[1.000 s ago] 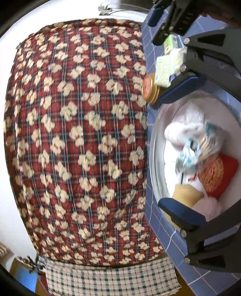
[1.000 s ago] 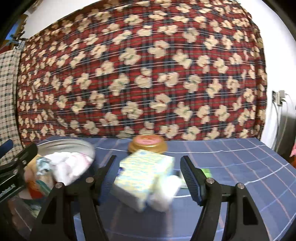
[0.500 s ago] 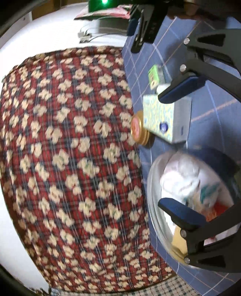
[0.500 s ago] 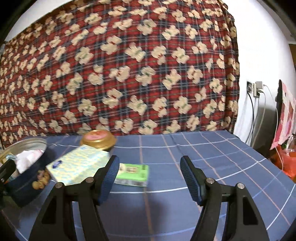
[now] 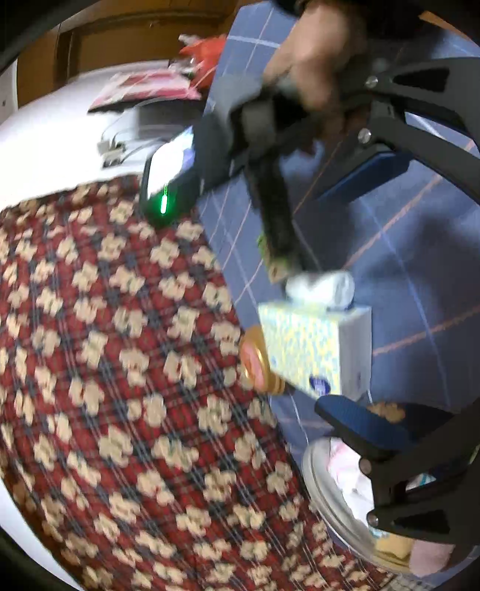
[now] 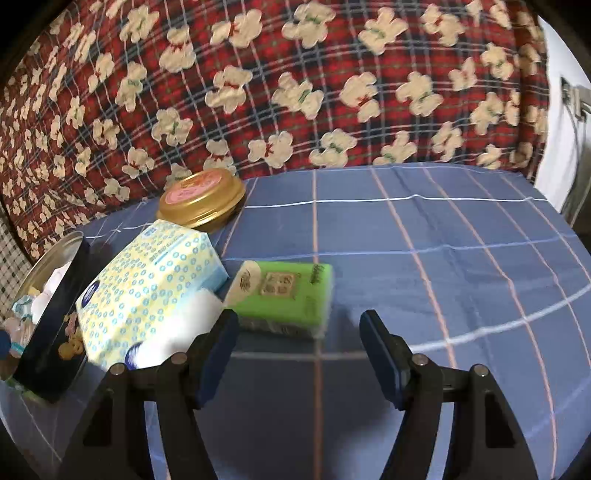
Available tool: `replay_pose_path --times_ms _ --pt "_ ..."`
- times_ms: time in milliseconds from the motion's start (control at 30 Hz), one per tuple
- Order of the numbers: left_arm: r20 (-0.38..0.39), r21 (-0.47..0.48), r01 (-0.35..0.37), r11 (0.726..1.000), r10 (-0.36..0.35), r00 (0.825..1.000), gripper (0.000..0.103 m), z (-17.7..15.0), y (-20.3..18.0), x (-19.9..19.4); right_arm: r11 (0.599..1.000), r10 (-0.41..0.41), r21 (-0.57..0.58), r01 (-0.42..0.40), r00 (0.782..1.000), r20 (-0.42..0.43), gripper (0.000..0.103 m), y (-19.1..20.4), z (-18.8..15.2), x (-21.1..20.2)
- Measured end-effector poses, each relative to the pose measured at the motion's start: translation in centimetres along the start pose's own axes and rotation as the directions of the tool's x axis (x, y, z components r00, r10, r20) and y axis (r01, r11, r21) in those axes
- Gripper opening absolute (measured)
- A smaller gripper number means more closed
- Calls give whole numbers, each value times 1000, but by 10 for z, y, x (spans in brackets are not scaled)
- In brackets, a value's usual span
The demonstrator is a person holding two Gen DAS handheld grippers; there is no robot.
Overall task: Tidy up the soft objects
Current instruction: 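Grasp the green tissue pack with the right tool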
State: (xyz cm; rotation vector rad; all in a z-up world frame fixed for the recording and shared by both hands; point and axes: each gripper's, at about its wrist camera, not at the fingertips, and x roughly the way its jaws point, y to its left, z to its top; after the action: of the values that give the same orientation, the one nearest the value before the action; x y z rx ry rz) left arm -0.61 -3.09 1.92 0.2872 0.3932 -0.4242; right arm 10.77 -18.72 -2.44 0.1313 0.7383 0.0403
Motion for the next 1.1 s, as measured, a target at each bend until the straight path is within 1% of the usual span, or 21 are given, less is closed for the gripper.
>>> replay_pose_path --times_ms 100,167,300,400,500,567,633,700,767,833,900,967,1000,1067,1100 --pt "-30 38 32 999 -30 999 103 1 -10 5 999 30 -26 -31 999 -25 70 8 10 15" --pt "-43 59 60 996 -58 997 103 1 -15 7 998 18 -59 -21 999 -51 70 16 15 28" --pt "-89 53 96 994 -91 992 103 2 -15 16 995 14 -96 -21 997 -71 70 19 25 42" --pt "-128 65 126 990 -117 985 103 3 -20 24 997 43 -59 -49 995 -95 70 8 27 47" --pt "-145 80 159 984 -146 979 103 6 -27 31 998 54 -37 -59 993 -109 70 -4 28 50" --pt "-156 63 190 980 -178 972 103 9 -29 37 999 34 -34 -38 993 -112 70 -14 30 49" --pt "-176 35 214 976 -204 963 103 13 -31 46 999 31 -40 -36 993 -118 70 -22 29 47" --pt "-191 21 215 976 -207 960 103 16 -33 54 998 3 -57 -10 994 -114 69 -31 28 43" --pt "-205 18 215 976 -207 957 103 21 -36 63 998 -7 -61 1 994 -111 69 -42 26 40" --pt "-231 1 214 977 -208 950 103 24 -38 72 999 -1 -34 -3 995 -102 70 -57 24 35" --pt "-268 -26 227 974 -225 937 103 26 -45 81 1000 10 -6 -11 995 -95 70 -69 23 31" --pt "-283 -17 235 972 -230 931 103 28 -55 85 1000 3 14 -1 996 -89 70 -84 21 25" --pt "-287 -2 233 972 -224 931 103 28 -61 88 1000 -7 13 8 996 -84 70 -89 20 23" --pt "-296 18 194 981 -181 938 103 30 -69 93 999 -17 29 20 997 -80 70 -101 18 19" --pt "-310 24 157 987 -142 940 103 30 -72 99 999 -21 42 24 997 -80 70 -106 18 18"
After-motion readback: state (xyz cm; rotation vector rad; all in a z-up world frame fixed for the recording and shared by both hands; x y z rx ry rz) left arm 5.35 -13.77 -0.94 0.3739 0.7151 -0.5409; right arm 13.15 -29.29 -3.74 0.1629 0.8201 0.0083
